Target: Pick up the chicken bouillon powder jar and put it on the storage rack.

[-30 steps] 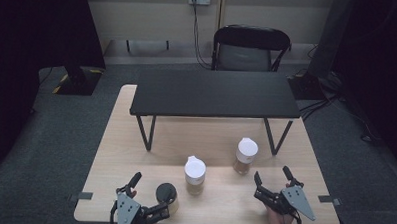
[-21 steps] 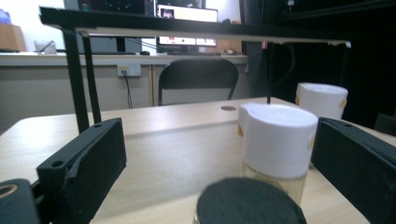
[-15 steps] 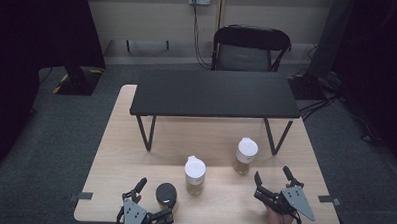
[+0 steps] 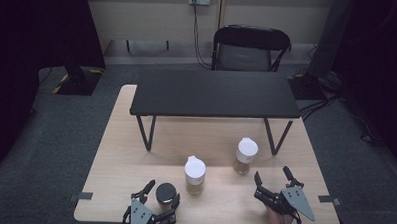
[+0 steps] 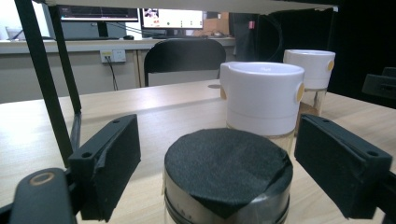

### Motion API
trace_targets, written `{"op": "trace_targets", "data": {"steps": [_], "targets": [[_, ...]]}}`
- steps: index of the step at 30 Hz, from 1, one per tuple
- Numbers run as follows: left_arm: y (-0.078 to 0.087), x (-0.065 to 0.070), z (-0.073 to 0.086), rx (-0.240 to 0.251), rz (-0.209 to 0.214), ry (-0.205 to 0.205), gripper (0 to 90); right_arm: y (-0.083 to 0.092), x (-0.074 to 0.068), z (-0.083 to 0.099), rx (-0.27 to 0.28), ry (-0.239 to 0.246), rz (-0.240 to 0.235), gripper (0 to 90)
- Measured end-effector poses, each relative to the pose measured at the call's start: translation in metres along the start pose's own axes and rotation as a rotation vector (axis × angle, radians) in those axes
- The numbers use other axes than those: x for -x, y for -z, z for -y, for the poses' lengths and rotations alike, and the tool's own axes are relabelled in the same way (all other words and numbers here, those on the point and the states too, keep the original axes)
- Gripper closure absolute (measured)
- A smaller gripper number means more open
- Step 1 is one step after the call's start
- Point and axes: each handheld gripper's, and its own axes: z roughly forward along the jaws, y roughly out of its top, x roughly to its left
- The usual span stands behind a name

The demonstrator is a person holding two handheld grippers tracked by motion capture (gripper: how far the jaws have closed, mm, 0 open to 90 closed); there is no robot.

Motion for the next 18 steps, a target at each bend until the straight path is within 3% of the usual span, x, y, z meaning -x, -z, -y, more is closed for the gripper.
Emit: {"op": "trace_targets", "data": {"steps": [5, 11, 18], "targets": [[-0.0013, -0.0009, 0.0037, -0.007, -0.003, 0.000, 20.4, 0.0000, 0.0000, 0.0000, 0.000, 0.000, 0.000, 2.3], [-0.0044, 0.0007, 0.0051, -0.021, 0.030, -0.014, 25.9, 0.0000, 0.0001, 0.0000, -0.001, -0.001, 0.000, 2.3], [-0.0040, 0.0002, 0.0071, -0.023, 0.019, -0.003, 30.7, 0.0000, 0.0001, 0.0000, -0.001, -0.001, 0.000, 2.3]]}}
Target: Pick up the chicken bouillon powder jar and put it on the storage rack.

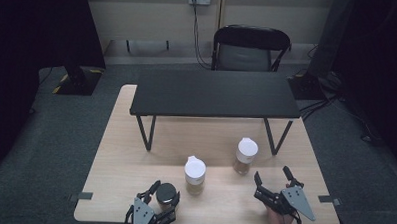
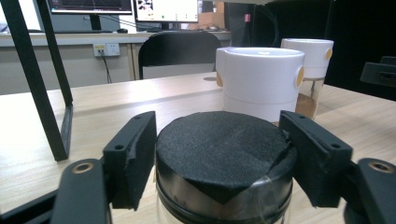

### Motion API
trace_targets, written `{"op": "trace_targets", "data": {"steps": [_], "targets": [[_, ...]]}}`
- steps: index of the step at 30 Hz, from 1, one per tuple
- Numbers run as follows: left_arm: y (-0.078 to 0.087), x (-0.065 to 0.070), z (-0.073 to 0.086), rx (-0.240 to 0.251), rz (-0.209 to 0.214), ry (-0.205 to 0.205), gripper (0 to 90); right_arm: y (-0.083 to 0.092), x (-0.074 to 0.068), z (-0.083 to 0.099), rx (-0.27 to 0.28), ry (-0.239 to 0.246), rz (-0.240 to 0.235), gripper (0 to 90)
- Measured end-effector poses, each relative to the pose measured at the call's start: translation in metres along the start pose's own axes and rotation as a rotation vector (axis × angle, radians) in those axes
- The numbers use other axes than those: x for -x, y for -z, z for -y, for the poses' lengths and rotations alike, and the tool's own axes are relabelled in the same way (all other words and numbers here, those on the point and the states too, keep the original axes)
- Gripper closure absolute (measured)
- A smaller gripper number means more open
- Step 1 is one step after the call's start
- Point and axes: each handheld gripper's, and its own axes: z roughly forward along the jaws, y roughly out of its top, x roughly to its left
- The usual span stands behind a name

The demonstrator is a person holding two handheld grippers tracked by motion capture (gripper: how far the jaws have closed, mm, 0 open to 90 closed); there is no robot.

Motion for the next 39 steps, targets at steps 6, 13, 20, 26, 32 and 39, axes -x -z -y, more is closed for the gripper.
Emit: {"op": "trace_targets", "data": {"steps": [6, 13, 20, 26, 32, 39], "targets": [[0.000, 0.000, 0.001, -0.002, 0.000, -0.004, 34.0, 0.000, 0.000, 0.000, 0.000, 0.000, 0.002, 2.3], [0.001, 0.002, 0.001, 0.005, -0.011, -0.009, 34.6, 0.000, 0.000, 0.000, 0.000, -0.001, 0.003, 2.3], [0.000, 0.003, -0.007, 0.016, -0.006, -0.011, 34.7, 0.000, 0.000, 0.000, -0.001, -0.002, 0.003, 2.1], [0.001, 0.004, -0.015, 0.007, 0.003, -0.010, 34.7, 0.000, 0.000, 0.000, -0.001, -0.002, 0.003, 2.1], [0.001, 0.002, -0.018, 0.018, 0.007, -0.004, 34.7, 0.000, 0.000, 0.000, 0.000, -0.002, 0.007, 1.6], [-0.001, 0.001, -0.023, 0.011, 0.006, -0.007, 34.8, 0.000, 0.000, 0.000, 0.000, -0.001, 0.007, 1.5]]}}
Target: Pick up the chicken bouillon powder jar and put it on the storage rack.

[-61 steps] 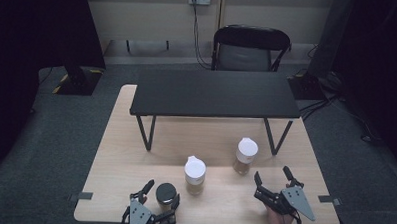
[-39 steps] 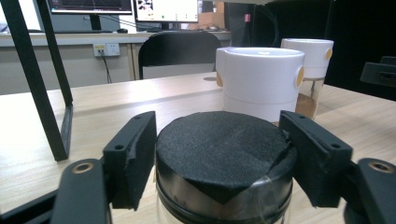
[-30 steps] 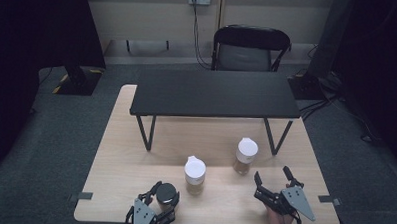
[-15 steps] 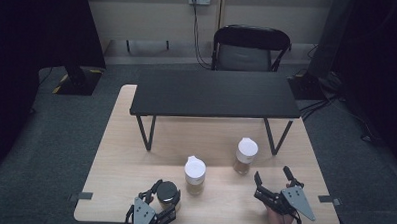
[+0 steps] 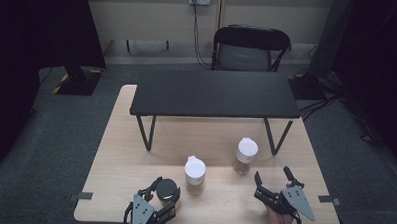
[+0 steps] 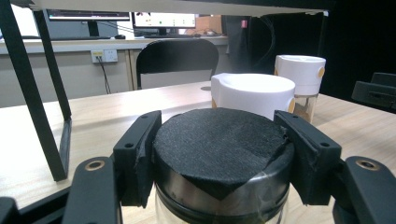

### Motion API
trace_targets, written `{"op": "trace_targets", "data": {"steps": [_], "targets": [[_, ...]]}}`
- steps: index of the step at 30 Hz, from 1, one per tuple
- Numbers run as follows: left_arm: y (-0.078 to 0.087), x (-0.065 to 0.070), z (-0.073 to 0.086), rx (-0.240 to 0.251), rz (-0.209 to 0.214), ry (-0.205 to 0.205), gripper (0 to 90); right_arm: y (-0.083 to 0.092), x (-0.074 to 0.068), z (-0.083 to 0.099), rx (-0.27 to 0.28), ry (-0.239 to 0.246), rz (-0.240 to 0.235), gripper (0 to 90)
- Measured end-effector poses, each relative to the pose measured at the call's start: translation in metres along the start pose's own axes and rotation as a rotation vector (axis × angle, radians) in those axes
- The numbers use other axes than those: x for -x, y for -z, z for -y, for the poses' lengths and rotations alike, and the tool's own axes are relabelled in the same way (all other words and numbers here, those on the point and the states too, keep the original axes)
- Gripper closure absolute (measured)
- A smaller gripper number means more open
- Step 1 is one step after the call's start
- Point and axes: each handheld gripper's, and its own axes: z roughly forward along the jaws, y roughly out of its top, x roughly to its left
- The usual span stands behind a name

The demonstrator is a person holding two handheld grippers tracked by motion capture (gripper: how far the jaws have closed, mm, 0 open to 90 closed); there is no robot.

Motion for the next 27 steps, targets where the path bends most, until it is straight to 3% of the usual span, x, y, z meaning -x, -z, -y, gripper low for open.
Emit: {"op": "trace_targets", "data": {"steps": [27], "targets": [[-0.002, -0.009, -0.024, 0.005, 0.014, 0.006, 34.8, 0.000, 0.000, 0.000, 0.001, 0.001, -0.001, 1.5]]}}
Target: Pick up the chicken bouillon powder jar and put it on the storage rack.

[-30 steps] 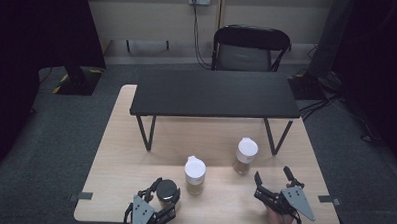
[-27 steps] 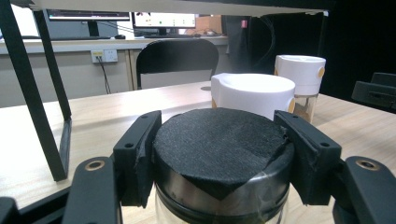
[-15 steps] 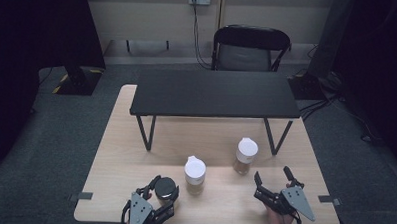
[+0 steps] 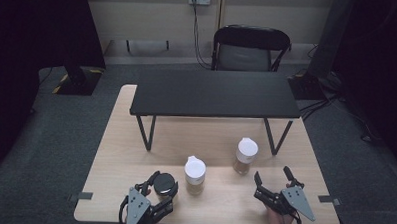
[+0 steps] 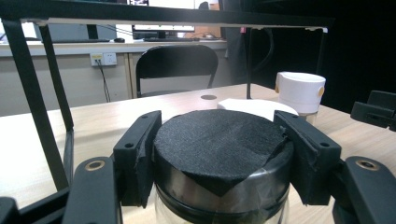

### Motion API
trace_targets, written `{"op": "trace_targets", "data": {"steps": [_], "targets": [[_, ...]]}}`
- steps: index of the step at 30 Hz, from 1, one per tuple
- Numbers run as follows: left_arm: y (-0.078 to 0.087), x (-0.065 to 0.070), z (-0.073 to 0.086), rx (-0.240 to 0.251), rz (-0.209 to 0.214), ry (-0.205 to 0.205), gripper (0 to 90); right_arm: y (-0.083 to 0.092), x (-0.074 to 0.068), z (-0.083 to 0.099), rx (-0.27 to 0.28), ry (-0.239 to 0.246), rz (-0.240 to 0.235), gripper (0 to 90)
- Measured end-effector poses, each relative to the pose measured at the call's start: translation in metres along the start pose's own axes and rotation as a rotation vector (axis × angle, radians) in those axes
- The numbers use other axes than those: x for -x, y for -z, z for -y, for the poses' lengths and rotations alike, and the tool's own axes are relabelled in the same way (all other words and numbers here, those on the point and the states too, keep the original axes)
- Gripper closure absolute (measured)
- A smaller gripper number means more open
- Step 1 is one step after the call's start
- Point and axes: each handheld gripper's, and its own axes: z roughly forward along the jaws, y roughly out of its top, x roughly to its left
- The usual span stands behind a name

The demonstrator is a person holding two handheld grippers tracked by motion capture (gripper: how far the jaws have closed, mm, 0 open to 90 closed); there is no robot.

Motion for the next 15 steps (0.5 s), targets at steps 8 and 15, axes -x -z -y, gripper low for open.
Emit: {"op": "trace_targets", "data": {"steps": [8, 15], "targets": [[-0.003, -0.001, -0.011, 0.011, 0.002, -0.002, 34.8, 0.000, 0.000, 0.000, 0.000, 0.000, 0.000, 1.5], [-0.005, -0.001, -0.019, 0.020, 0.003, -0.011, 34.8, 0.000, 0.000, 0.000, 0.000, 0.000, 0.000, 1.6]]}}
